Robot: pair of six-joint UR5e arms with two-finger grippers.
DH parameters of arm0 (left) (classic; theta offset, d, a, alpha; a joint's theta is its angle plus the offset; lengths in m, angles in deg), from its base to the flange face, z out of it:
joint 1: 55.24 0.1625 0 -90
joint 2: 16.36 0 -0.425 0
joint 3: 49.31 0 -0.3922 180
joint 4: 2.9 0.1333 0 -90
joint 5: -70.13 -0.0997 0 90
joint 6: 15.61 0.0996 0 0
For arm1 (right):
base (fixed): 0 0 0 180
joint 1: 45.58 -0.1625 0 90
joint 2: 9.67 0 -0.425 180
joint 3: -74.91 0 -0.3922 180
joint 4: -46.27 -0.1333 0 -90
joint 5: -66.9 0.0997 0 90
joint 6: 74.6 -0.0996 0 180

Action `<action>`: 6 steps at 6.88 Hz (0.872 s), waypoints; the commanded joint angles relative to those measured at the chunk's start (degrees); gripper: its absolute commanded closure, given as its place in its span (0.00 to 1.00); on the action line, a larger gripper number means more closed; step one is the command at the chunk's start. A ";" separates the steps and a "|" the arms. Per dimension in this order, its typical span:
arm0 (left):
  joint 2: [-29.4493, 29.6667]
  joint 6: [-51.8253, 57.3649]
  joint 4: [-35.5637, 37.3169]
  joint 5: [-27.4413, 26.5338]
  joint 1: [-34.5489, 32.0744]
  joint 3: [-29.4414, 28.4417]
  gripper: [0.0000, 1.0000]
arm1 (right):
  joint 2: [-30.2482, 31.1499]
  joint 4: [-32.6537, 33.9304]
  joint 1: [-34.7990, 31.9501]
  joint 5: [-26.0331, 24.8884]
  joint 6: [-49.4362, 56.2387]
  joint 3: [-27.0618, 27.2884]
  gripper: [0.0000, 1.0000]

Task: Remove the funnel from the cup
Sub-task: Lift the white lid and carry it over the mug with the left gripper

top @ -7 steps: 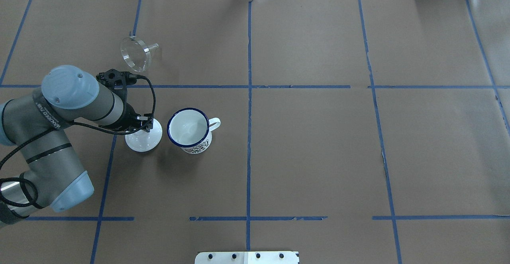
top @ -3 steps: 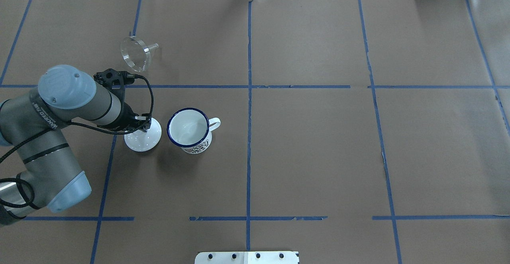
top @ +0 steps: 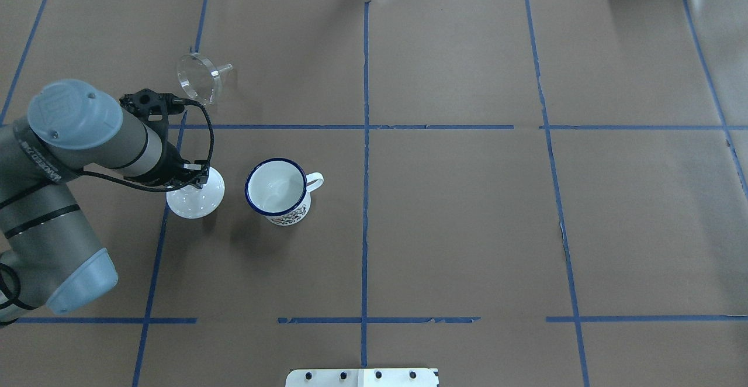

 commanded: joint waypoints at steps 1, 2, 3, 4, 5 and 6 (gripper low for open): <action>7.07 2.10 16.53 0.10 -3.87 5.83 1.00 | -0.05 0.00 0.00 0.00 0.00 -0.04 0.00; 11.99 2.01 21.31 0.27 -3.88 6.02 1.00 | -0.05 0.00 0.00 0.00 0.00 0.05 0.00; 14.48 1.49 21.53 2.10 -3.71 5.41 1.00 | -0.05 0.00 0.00 0.00 0.00 -0.04 0.00; 16.51 0.96 21.45 3.34 -3.44 4.62 1.00 | 0.03 0.00 0.00 0.00 0.00 -0.04 0.00; 18.27 -2.52 21.19 3.44 -2.66 2.87 1.00 | -0.05 0.00 0.00 0.00 0.00 0.05 0.00; 19.50 -4.04 21.10 3.18 -0.47 1.03 1.00 | 0.03 0.00 0.00 0.00 0.00 0.05 0.00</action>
